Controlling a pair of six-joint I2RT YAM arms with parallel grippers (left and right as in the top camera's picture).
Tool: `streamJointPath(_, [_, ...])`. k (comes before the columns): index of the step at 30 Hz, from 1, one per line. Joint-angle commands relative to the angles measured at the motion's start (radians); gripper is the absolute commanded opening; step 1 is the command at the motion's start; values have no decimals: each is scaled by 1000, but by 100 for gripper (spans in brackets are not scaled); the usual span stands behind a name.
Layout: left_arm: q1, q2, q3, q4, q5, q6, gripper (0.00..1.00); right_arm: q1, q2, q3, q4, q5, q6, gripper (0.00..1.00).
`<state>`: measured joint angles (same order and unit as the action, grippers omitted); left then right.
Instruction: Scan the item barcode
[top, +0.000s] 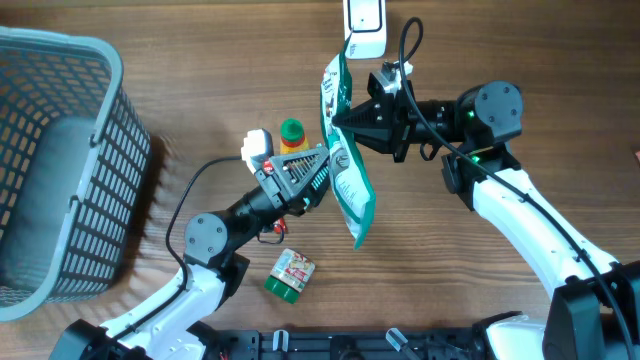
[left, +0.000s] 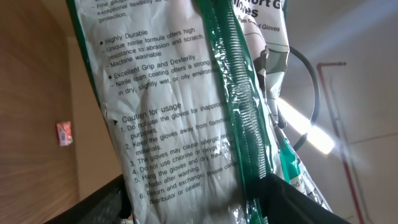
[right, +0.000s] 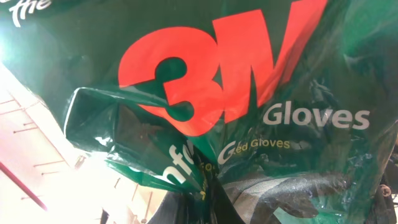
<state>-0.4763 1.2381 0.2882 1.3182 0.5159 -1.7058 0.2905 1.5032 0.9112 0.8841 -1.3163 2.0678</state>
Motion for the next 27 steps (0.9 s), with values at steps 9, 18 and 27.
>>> streamJointPath(9, [-4, 5, 7, 10, -6, -109, 4, -46, -6, 11, 5, 67, -30, 4])
streamJointPath(18, [-3, 5, 7, -62, 185, 174, 4, -351, -4, 10, -700, 0, -1152, 69])
streamJointPath(27, [-3, 5, 7, -395, 206, 582, 4, -354, -4, 11, -1321, 306, -1789, 100])
